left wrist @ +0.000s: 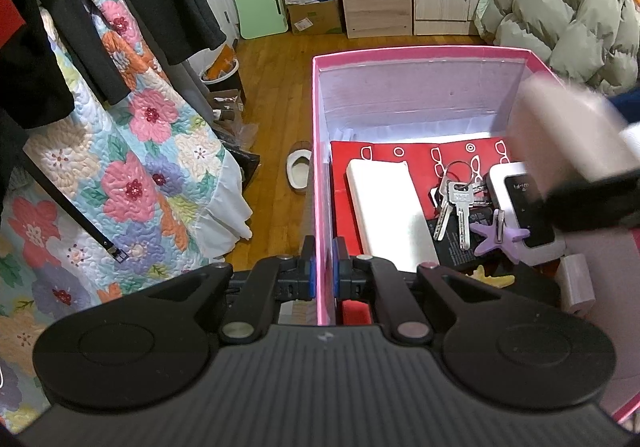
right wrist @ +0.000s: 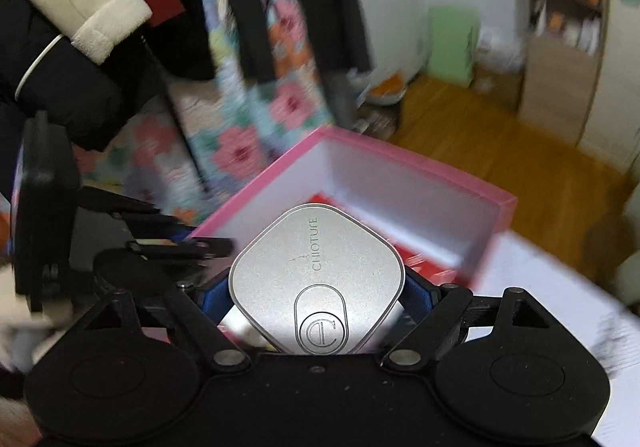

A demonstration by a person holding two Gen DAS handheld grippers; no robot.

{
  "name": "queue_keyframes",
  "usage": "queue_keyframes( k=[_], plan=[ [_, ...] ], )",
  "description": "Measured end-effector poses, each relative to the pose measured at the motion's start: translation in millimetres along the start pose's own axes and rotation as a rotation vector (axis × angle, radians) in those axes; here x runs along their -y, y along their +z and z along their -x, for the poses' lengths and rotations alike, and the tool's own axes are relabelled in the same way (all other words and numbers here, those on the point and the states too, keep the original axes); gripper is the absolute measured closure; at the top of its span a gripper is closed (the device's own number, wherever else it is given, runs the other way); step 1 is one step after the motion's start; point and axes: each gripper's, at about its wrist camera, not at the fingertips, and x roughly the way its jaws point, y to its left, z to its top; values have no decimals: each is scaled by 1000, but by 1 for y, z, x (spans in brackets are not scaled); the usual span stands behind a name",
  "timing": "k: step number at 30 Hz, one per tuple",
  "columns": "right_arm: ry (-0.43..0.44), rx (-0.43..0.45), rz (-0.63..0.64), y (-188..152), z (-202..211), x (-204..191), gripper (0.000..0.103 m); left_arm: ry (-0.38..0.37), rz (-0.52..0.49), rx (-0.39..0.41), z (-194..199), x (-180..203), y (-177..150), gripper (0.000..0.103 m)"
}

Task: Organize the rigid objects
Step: 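Lower the beige container onto the items in the box, release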

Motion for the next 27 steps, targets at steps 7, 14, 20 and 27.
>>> queue_keyframes(
  k=[7, 14, 20, 27],
  plan=[
    [111, -158, -286, 4, -79, 16, 16, -13, 6, 3, 0, -2, 0, 98],
    [135, -208, -444, -8, -99, 28, 13, -18, -6, 3, 0, -2, -1, 98],
    [181, -147, -454, -9, -74, 30, 13, -22, -5, 7, 0, -2, -2, 98],
    [264, -14, -422, -8, -16, 33, 13, -21, -5, 9, 1, -1, -2, 98]
  ],
)
